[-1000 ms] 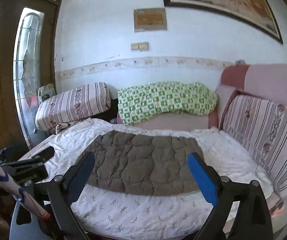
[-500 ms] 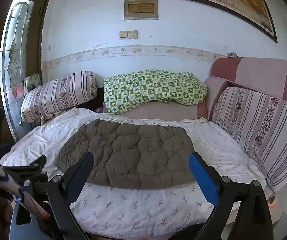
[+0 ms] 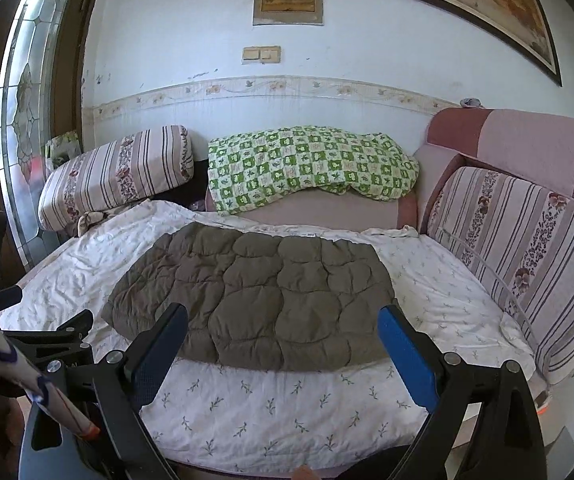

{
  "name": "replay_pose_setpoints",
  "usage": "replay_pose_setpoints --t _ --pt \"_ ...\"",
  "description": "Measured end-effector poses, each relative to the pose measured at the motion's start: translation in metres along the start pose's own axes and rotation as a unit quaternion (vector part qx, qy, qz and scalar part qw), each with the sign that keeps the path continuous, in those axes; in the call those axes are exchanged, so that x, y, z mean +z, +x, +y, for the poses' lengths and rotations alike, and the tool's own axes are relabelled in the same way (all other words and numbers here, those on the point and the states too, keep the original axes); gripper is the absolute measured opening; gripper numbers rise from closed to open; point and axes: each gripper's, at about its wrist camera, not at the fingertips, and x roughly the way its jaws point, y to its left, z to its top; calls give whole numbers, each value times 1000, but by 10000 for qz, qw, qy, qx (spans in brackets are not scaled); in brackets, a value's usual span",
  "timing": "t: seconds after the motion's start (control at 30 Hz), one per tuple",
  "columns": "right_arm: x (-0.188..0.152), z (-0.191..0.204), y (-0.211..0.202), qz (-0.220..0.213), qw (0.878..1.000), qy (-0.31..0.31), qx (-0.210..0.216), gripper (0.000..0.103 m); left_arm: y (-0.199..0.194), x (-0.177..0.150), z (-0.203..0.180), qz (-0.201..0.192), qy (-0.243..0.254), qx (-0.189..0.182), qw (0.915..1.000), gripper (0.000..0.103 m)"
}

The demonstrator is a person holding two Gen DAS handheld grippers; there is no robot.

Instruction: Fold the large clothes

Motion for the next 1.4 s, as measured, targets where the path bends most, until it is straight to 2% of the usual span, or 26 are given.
replay_pose_setpoints --t 0.33,1.4 --pt "-2 2 7 84 10000 -7 31 98 -1 -2 1 -104 16 -44 9999 103" --pt "-11 5 18 285 9996 -7 22 98 -1 -5 -3 -93 70 -62 9999 103"
